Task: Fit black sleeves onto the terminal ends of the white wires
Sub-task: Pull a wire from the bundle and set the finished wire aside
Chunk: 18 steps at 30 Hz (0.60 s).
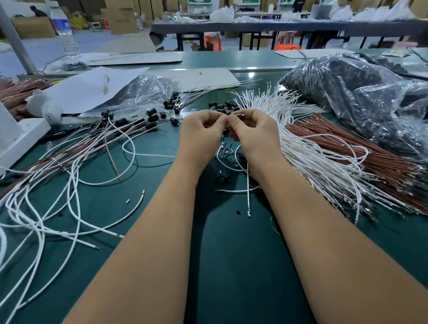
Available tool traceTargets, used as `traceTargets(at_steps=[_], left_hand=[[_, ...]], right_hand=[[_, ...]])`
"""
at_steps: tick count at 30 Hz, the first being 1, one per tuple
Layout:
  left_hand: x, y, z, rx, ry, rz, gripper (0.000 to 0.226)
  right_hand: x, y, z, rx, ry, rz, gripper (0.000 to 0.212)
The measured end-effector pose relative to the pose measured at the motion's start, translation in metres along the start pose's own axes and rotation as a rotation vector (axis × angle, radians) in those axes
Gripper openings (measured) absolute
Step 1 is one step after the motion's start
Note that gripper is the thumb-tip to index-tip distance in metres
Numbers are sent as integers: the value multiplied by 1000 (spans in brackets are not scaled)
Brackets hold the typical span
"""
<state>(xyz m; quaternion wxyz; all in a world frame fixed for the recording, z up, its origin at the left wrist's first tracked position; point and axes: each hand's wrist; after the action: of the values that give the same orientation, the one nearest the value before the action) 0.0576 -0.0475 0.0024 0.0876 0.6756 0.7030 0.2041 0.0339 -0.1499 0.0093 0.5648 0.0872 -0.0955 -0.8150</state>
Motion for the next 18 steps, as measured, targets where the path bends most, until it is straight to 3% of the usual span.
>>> traceTargets(at_steps=[5,18], left_hand=[[5,3,2,-33,59,-8,4],[6,0,0,-118,79,27,9]], right_hand=[[4,3,2,-35,86,-53,12],[3,2,1,-53,106,50,12]])
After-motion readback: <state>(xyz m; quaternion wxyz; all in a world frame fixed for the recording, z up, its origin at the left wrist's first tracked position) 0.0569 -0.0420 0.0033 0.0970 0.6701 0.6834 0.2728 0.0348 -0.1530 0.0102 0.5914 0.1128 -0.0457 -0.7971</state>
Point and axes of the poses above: each hand's wrist, its own y-axis towards the middle knuckle, its own x-axis out of the back of the hand, z = x × y
